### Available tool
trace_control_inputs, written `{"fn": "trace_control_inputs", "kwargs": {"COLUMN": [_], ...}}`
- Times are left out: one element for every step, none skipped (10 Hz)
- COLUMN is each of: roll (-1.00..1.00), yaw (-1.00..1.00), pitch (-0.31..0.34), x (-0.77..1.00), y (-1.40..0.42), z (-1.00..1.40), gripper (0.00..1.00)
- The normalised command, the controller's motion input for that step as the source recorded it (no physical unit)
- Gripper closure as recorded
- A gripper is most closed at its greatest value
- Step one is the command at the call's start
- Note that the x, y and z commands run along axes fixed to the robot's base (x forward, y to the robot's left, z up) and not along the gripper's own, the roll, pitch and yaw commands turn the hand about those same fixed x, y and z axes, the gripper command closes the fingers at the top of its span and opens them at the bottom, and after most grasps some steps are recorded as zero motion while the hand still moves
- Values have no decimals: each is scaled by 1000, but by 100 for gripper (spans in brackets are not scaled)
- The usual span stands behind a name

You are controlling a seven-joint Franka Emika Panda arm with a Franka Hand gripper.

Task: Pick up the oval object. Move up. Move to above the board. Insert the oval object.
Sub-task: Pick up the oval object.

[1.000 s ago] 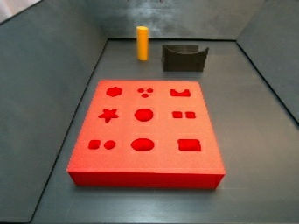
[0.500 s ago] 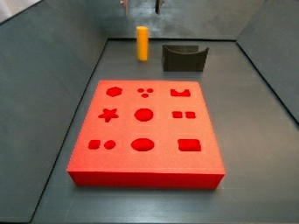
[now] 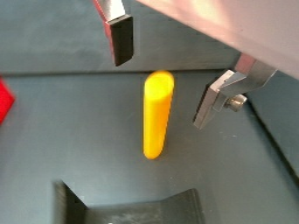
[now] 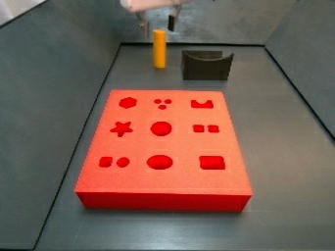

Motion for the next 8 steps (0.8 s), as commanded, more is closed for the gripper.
{"fn": "trace_control_inputs", "kwargs": {"roll": [0,67,9,0,0,0,0,0], "yaw": [11,174,331,9,0,0,0,0], "pitch": [0,-6,-176,0,0,0,0,0], "x": [0,-34,-206,-69,0,0,0,0], "y": [0,57,0,-26,-20,-23,0,0], "z": [0,-243,-611,0,0,0,0,0], "gripper": [0,0,0,0,0,100,100,100]}}
